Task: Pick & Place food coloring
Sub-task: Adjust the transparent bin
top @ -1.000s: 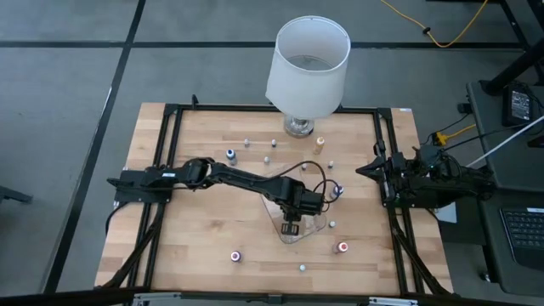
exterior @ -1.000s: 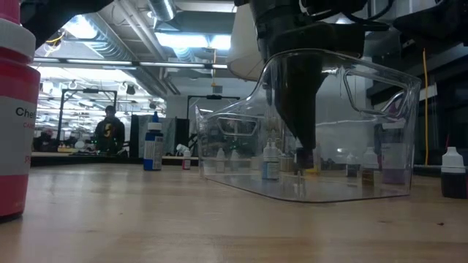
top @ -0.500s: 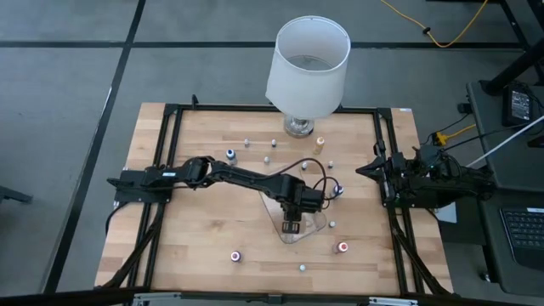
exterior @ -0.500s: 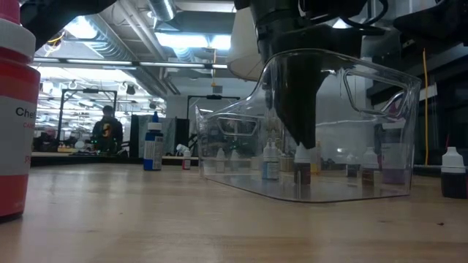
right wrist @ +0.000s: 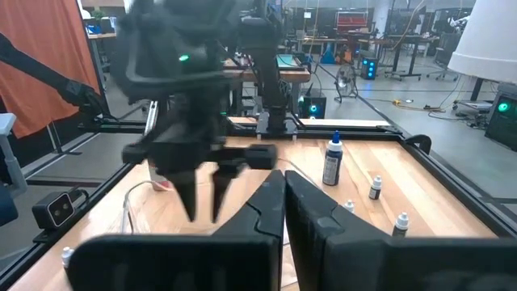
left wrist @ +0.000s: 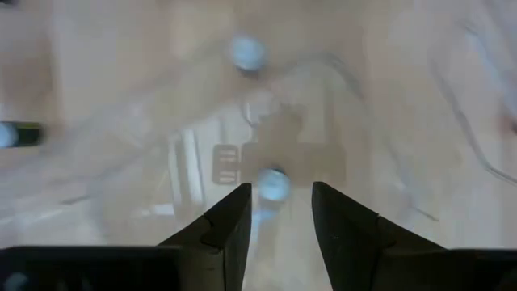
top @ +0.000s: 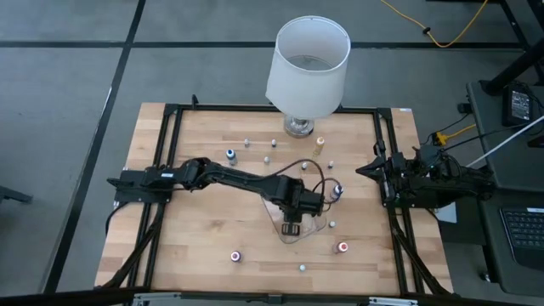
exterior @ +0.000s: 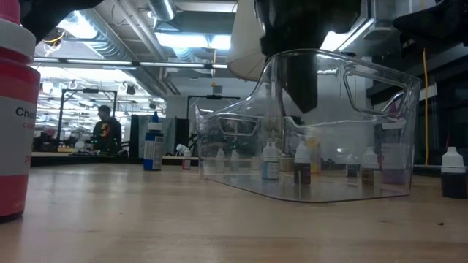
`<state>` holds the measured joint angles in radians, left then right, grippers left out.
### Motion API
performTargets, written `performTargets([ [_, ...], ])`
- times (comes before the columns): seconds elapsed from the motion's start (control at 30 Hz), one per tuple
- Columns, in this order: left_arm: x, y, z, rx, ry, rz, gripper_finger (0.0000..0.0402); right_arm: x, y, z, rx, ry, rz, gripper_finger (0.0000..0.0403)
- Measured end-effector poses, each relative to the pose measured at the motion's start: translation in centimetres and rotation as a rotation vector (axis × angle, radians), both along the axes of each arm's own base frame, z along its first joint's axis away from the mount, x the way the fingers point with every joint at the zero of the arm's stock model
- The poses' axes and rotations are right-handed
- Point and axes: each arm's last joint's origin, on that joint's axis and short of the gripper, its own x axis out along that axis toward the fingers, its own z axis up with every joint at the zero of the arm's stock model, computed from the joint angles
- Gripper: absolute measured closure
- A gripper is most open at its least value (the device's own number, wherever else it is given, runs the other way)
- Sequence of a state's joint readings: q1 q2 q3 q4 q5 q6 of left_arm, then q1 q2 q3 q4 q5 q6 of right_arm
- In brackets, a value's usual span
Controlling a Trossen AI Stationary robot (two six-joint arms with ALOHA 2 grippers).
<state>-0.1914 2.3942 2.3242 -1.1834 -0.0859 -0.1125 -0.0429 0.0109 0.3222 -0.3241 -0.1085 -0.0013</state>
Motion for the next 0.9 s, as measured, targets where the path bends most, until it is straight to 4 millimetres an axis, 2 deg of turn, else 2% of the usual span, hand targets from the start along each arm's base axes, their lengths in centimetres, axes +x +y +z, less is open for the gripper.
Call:
performTargets([
  [0.17,-0.7,-2.2,-0.4,0.014,0.035,-0.076,0.0282,0.0,0.0,0.0,-0.001,0.000,0.000,0.0387],
  [0.37,-1.0,-1.8,-0.6,0.021,0.080,-0.058,0.0287,0.0,0.0,0.0,-0.001,0.000,0.000,0.0387],
  [0.9,-2.4,-3.7,-0.7,-0.005,0.177,-0.112,0.0295,0.0,0.0,0.0,0.000,0.000,0.000,0.0387],
])
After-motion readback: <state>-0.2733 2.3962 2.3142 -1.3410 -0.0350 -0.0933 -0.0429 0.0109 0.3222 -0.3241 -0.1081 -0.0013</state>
